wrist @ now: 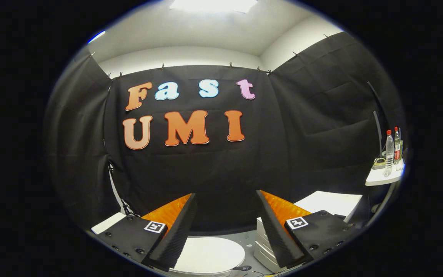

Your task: Open the toilet lid.

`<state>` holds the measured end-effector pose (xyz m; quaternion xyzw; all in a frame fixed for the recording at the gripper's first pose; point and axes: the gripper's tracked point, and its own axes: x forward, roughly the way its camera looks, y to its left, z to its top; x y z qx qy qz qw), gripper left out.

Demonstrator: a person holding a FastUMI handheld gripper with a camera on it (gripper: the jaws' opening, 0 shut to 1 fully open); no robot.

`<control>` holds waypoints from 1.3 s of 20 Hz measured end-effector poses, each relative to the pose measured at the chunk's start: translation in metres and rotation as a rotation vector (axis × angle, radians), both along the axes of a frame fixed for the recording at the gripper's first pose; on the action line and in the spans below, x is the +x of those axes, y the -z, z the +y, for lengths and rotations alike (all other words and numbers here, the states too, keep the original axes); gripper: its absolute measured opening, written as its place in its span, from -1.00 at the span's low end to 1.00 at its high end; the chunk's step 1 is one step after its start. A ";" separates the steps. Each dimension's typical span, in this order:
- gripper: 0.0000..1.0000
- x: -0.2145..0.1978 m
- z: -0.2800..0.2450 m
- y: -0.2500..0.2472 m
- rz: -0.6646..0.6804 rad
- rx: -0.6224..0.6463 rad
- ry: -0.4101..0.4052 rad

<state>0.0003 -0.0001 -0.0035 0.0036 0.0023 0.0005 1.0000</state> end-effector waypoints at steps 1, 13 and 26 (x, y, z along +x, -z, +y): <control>0.96 0.001 0.000 0.001 0.000 0.001 0.000; 0.96 0.005 -0.002 0.028 0.032 0.022 0.000; 0.96 0.013 -0.020 0.136 0.113 0.176 0.017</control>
